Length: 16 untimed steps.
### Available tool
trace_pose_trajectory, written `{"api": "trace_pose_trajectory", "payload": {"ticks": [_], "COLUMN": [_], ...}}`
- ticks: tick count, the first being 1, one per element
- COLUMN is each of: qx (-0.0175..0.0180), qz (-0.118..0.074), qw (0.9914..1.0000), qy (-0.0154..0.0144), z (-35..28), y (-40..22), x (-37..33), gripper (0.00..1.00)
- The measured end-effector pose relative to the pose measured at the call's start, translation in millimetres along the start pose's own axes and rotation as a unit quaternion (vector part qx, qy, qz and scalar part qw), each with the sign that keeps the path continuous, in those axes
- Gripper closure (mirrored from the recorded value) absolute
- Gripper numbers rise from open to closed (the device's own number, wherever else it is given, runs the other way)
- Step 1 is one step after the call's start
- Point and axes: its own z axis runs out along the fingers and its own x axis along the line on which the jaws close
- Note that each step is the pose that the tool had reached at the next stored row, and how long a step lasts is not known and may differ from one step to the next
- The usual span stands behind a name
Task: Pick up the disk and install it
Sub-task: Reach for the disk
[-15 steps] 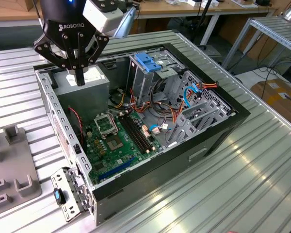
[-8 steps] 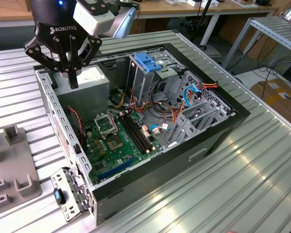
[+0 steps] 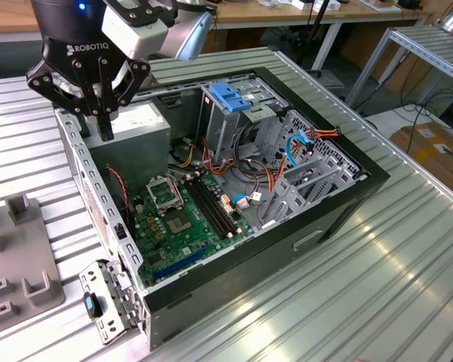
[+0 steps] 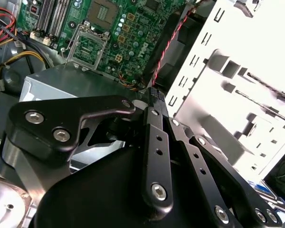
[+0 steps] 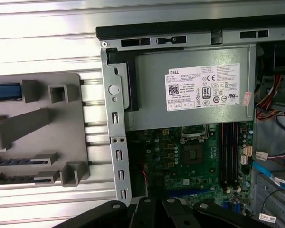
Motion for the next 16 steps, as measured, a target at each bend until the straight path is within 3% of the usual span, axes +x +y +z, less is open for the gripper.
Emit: {"api": "trace_pose_trajectory", "payload": {"ticks": [16], "qx": [0.0000], "qz": [0.000], "qw": [1.00000], "qy": [-0.0001], "z": [2.2], "y": [-1.1], "x": [22.1], "gripper": [0.89]}}
